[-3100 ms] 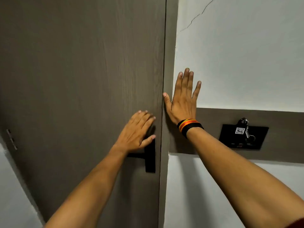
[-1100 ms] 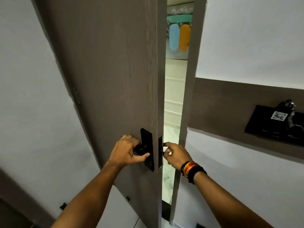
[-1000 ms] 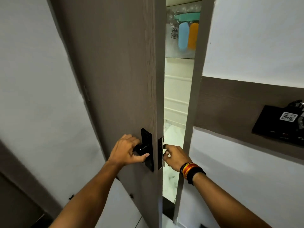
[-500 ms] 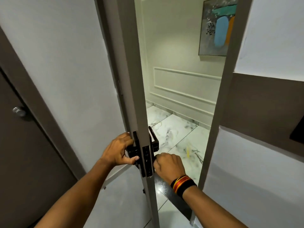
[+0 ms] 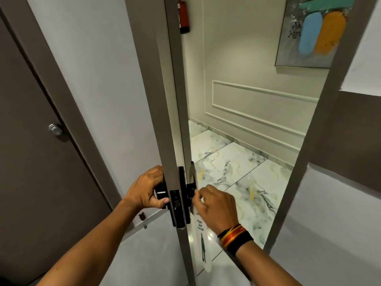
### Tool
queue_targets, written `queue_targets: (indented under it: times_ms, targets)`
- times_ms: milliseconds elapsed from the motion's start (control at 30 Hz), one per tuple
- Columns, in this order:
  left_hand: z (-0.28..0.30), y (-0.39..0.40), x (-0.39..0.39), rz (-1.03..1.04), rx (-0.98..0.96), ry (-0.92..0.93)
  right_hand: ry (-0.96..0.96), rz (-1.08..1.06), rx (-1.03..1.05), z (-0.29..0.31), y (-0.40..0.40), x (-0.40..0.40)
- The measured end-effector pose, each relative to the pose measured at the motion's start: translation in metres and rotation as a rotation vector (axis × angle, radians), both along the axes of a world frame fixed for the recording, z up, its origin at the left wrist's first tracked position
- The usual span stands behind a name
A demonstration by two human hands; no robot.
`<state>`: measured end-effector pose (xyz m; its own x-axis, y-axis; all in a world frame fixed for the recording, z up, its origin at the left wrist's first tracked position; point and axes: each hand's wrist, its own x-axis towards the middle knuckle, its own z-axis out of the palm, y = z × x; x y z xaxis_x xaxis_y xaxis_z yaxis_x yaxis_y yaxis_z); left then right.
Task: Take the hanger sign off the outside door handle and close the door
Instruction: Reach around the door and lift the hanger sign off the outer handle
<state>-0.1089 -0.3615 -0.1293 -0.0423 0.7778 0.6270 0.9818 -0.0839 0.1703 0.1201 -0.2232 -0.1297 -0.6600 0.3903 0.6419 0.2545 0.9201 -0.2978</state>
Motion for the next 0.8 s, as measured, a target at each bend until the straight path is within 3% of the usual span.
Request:
queue_targets:
  times_ms: [333, 500, 800]
  targets:
    - [-0.013, 0.006, -0.022, -0.065, 0.043, 0.031, -0.242, -0.001, 0.094, 0.024, 0.086, -0.081]
    - [-0.025, 0.018, -0.023, -0.052, 0.052, 0.021, -0.271, -0.066, 0.173, 0.050, 0.119, -0.110]
    - [-0.031, 0.062, -0.021, -0.126, 0.045, 0.094, -0.303, -0.147, 0.440, 0.135, 0.139, -0.052]
